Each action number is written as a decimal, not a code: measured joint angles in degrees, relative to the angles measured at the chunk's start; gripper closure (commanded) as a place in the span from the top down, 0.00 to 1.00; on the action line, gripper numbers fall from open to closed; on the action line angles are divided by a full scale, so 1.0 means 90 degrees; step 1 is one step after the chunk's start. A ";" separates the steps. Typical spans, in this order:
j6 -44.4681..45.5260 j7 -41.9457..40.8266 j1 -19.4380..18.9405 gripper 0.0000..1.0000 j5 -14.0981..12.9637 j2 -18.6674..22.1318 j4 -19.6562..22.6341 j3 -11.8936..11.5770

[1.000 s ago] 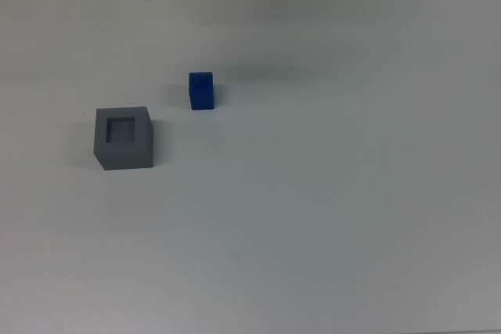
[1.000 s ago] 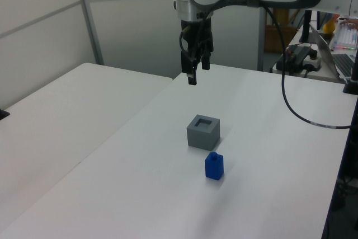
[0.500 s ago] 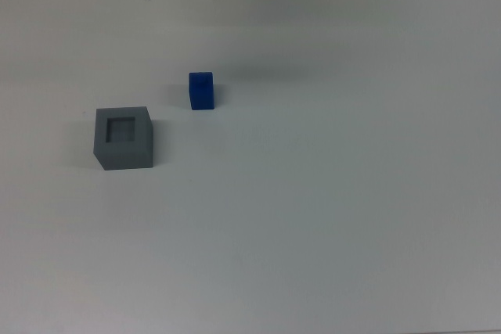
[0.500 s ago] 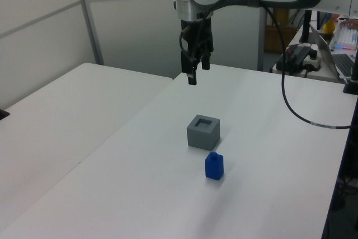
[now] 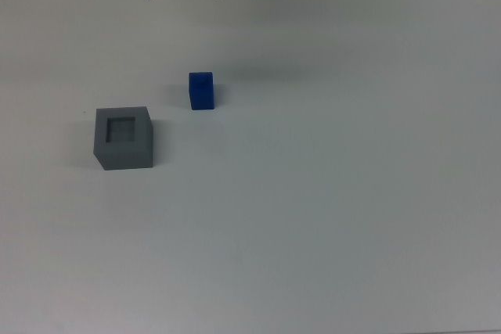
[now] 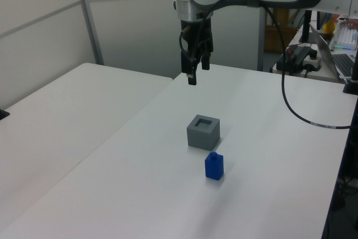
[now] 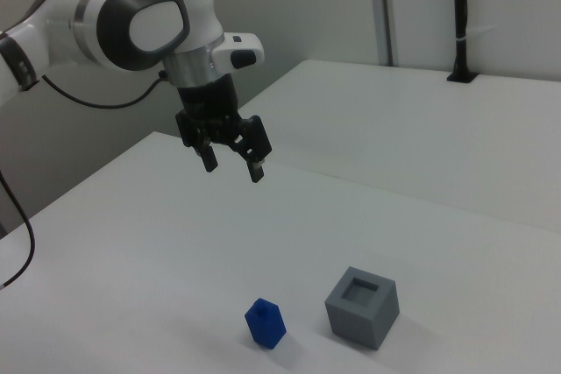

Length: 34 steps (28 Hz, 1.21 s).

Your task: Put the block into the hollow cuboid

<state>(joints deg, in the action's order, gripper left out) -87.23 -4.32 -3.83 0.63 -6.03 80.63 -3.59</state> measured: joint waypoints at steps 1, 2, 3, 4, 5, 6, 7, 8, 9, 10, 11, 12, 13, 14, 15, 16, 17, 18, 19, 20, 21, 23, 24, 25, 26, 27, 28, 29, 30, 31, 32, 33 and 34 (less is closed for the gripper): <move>0.0000 0.0000 0.0000 1.00 0.0000 0.0000 0.0000 0.0000; 0.0000 0.0000 0.0000 1.00 0.0000 0.0000 0.0000 0.0000; 0.0000 0.0000 0.0000 1.00 0.0000 0.0000 0.0000 0.0000; 0.0000 0.0000 0.0000 1.00 0.0000 0.0000 0.0000 0.0000; 0.0000 0.0000 0.0000 1.00 0.0000 0.0000 0.0000 0.0000; 0.0000 0.0000 0.0000 1.00 0.0000 0.0000 0.0000 0.0000; 0.0000 0.0000 0.0000 1.00 0.0000 0.0000 0.0000 0.0000; 0.0000 0.0000 0.0000 1.00 0.0000 0.0000 0.0000 0.0000; 0.0000 0.0000 0.0000 1.00 0.0000 0.0000 0.0000 0.0000; 0.0000 0.0000 0.0000 1.00 0.0000 0.0000 0.0000 0.0001; 0.0000 0.0000 0.0000 1.00 0.0000 0.0000 0.0000 0.0002; 0.0000 0.0000 -0.0001 1.00 0.0000 0.0000 0.0000 0.0003; 0.0000 0.0000 -0.0001 1.00 0.0000 0.0000 0.0000 0.0004; 0.0002 0.0000 -0.0001 1.00 0.0000 0.0000 0.0000 0.0005; 0.0009 0.0000 -0.0001 1.00 0.0000 0.0000 0.0000 0.0006; 0.0018 0.0000 -0.0001 1.00 0.0000 0.0000 0.0000 0.0006; 0.0030 0.0000 -0.0002 1.00 0.0000 0.0000 0.0000 0.0006; 0.0039 0.0000 -0.0002 1.00 0.0000 0.0000 0.0000 0.0006; 0.0050 0.0000 -0.0002 1.00 0.0000 0.0000 0.0000 0.0006; 0.0062 0.0000 -0.0002 1.00 0.0000 0.0000 0.0000 0.0006; 0.0077 0.0000 -0.0002 1.00 0.0000 0.0002 -0.0001 0.0006; 0.0104 0.0000 -0.0002 1.00 0.0000 0.0014 -0.0009 0.0006; 0.0109 0.0000 -0.0002 1.00 0.0000 0.0023 -0.0012 0.0006; 0.0112 0.0000 -0.0002 1.00 0.0000 0.0035 -0.0014 0.0006; 0.0114 0.0000 -0.0002 1.00 0.0000 0.0047 -0.0015 0.0006; 0.0116 0.0000 -0.0002 1.00 0.0000 0.0059 -0.0015 0.0006; 0.0119 0.0000 -0.0002 1.00 0.0000 0.0075 -0.0015 0.0006; 0.0121 0.0000 -0.0002 1.00 0.0000 0.0083 -0.0015 0.0006; 0.0121 0.0000 -0.0002 1.00 0.0000 0.0090 -0.0015 0.0006; 0.0122 0.0000 -0.0002 1.00 0.0000 0.0095 -0.0015 0.0006; 0.0122 0.0000 -0.0002 1.00 0.0000 0.0098 -0.0015 0.0006; 0.0122 0.0000 -0.0002 1.00 0.0000 0.0100 -0.0015 0.0006; 0.0123 0.0000 -0.0002 1.00 0.0000 0.0100 -0.0015 0.0006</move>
<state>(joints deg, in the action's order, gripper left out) -86.13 -4.32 -3.85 0.63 -5.13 80.49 -3.54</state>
